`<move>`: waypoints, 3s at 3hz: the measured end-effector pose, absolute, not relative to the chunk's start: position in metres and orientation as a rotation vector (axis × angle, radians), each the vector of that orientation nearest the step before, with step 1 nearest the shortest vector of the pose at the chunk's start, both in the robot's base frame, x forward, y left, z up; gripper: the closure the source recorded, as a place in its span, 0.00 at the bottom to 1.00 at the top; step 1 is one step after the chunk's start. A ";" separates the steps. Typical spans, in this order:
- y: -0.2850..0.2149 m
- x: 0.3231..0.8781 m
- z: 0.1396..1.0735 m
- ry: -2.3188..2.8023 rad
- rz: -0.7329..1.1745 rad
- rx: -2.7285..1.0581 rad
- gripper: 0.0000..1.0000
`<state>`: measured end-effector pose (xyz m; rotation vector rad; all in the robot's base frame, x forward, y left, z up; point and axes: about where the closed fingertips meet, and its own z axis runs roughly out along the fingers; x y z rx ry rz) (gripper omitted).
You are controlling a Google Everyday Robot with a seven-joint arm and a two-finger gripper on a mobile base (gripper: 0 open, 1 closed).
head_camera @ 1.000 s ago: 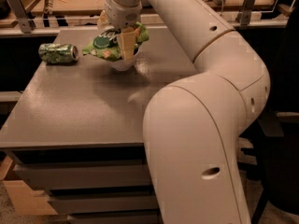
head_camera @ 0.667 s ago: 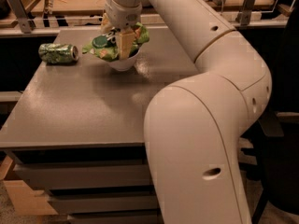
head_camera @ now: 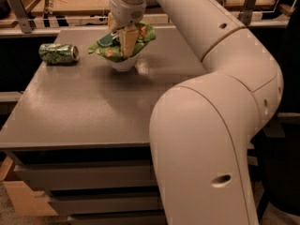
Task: Pick green rice chip bag from white bowl and place on counter
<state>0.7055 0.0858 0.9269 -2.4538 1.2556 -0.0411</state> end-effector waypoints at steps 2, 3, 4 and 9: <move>0.073 0.706 0.952 1.261 -0.120 -2.425 1.00; 0.061 0.705 0.970 1.271 -0.164 -2.394 1.00; 0.039 0.688 0.980 1.319 -0.157 -2.378 1.00; -0.031 0.585 0.909 1.687 0.152 -2.399 1.00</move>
Offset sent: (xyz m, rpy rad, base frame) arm -0.0060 -0.0292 0.0465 -0.0256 -0.0796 -0.0370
